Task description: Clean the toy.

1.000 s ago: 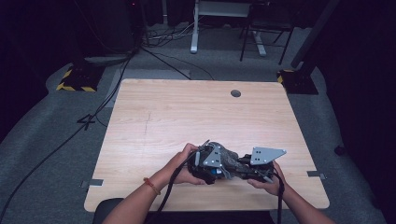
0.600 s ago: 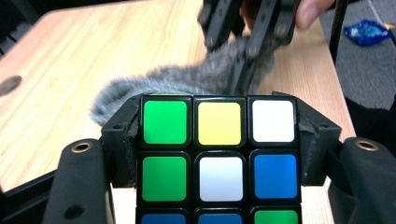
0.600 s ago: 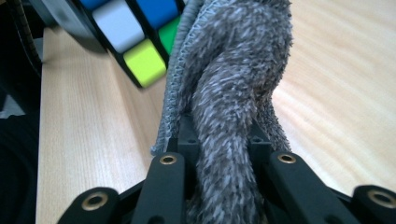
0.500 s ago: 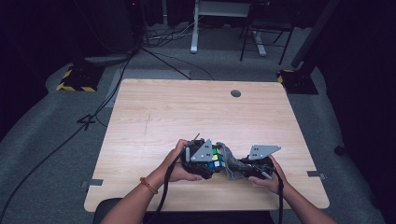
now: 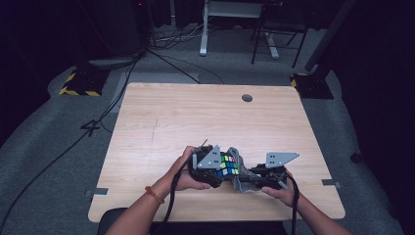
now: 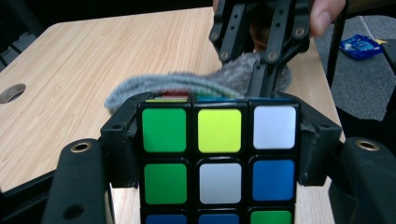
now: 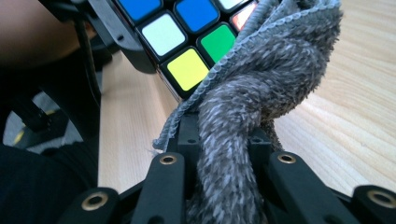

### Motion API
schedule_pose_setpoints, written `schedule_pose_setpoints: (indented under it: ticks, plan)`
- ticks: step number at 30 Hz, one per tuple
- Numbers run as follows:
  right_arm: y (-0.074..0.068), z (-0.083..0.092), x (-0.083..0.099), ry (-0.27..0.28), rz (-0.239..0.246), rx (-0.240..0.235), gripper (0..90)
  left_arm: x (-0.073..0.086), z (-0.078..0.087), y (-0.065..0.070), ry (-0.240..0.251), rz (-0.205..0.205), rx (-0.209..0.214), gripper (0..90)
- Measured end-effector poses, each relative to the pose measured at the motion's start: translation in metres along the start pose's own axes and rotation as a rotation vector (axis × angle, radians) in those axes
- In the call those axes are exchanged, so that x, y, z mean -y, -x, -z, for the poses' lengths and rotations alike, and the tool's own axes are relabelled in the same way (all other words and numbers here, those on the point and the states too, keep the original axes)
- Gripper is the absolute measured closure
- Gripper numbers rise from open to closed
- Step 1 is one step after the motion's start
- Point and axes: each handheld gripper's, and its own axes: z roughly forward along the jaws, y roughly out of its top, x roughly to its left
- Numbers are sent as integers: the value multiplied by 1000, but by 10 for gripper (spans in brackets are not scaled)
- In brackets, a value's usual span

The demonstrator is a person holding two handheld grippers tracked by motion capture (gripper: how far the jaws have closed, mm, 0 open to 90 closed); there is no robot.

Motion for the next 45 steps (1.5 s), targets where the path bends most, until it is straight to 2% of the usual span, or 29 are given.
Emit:
schedule_pose_setpoints:
  ticks: [7,13,17,20,23,26,27,29,31,33,35,36,42,45]
  plan:
    - [0,6,-2,42,5,-4,754,2,0,-2,-25,20,8,327]
    - [-1,9,-3,59,9,-5,757,1,-1,-1,-58,15,16,329]
    - [-2,11,-3,59,15,6,757,1,-3,1,-69,-2,3,331]
    - [-2,13,-5,66,20,40,756,1,-3,0,-52,1,-8,333]
    - [-2,10,-5,33,25,79,756,-1,-3,1,-30,1,-25,334]
    - [0,6,-3,-25,17,90,756,-3,-1,2,-3,2,-34,335]
    - [1,4,-2,-40,10,85,756,-4,0,2,5,15,-26,335]
    - [2,1,0,-68,9,87,756,-4,0,2,15,10,-33,335]
    - [3,-2,0,-89,21,72,756,-4,0,1,28,20,-21,335]
    - [1,-1,-2,-58,38,50,757,-3,-1,1,23,12,-34,334]
    - [-1,2,-6,-37,56,64,759,-2,-2,2,14,10,-32,333]
    - [-1,5,-6,-14,56,61,759,-1,-3,2,14,14,-29,332]
    - [-1,18,-10,51,52,69,762,1,-10,4,-19,17,-28,330]
    - [-1,19,-10,62,49,75,763,1,-12,4,-34,13,-32,330]
